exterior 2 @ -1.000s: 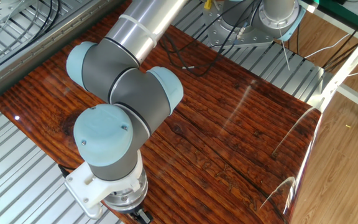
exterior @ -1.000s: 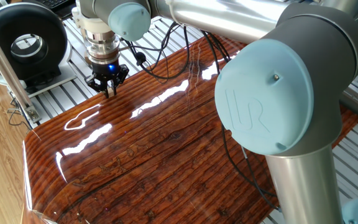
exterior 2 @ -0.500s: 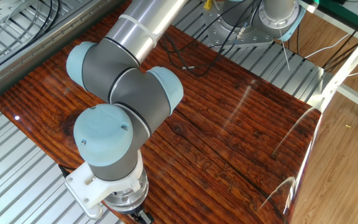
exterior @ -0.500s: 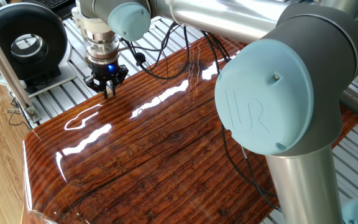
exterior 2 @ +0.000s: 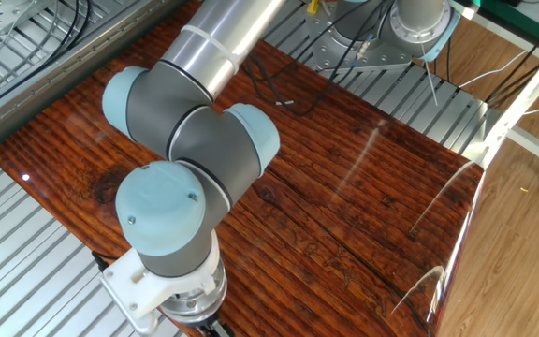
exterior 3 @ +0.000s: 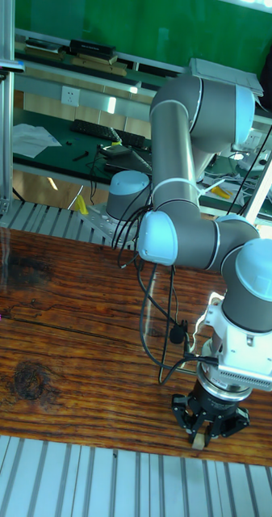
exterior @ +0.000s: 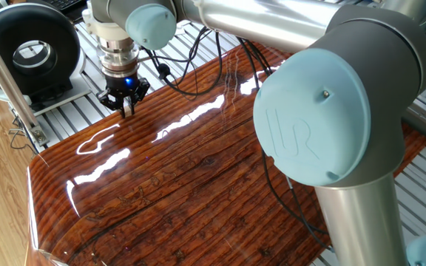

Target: Hold a small block with the gripper and sweep it from left to right on the table

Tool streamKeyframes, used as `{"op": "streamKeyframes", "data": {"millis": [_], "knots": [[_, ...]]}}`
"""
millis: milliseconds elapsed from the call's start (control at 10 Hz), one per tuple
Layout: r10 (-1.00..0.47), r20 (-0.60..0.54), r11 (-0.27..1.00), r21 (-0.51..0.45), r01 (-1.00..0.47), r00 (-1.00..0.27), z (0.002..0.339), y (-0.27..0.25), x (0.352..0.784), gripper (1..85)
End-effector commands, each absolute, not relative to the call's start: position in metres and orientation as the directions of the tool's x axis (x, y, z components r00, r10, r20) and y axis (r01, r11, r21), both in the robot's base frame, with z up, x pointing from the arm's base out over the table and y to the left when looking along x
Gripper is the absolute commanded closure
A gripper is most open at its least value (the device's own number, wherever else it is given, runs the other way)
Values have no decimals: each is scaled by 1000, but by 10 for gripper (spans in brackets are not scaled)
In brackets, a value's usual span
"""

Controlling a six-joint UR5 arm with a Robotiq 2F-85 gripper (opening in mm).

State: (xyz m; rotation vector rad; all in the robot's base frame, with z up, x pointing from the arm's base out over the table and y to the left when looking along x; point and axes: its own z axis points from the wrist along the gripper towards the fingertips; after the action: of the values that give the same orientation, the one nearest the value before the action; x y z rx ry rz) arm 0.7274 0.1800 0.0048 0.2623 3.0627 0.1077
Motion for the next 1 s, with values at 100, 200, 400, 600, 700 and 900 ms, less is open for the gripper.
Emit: {"op": "streamKeyframes", "data": {"millis": [100, 200, 400, 600, 700, 900], "knots": [[186, -57, 980, 86, 181, -981, 7, 188, 729, 847], [188, -58, 979, 88, 183, -980, 7, 189, 730, 847], [190, -59, 979, 91, 184, -980, 7, 191, 730, 847], [193, -60, 978, 92, 187, -979, 5, 192, 731, 847], [195, -60, 978, 92, 189, -979, 5, 194, 731, 847], [199, -61, 977, 91, 193, -978, 5, 196, 732, 847]]}}
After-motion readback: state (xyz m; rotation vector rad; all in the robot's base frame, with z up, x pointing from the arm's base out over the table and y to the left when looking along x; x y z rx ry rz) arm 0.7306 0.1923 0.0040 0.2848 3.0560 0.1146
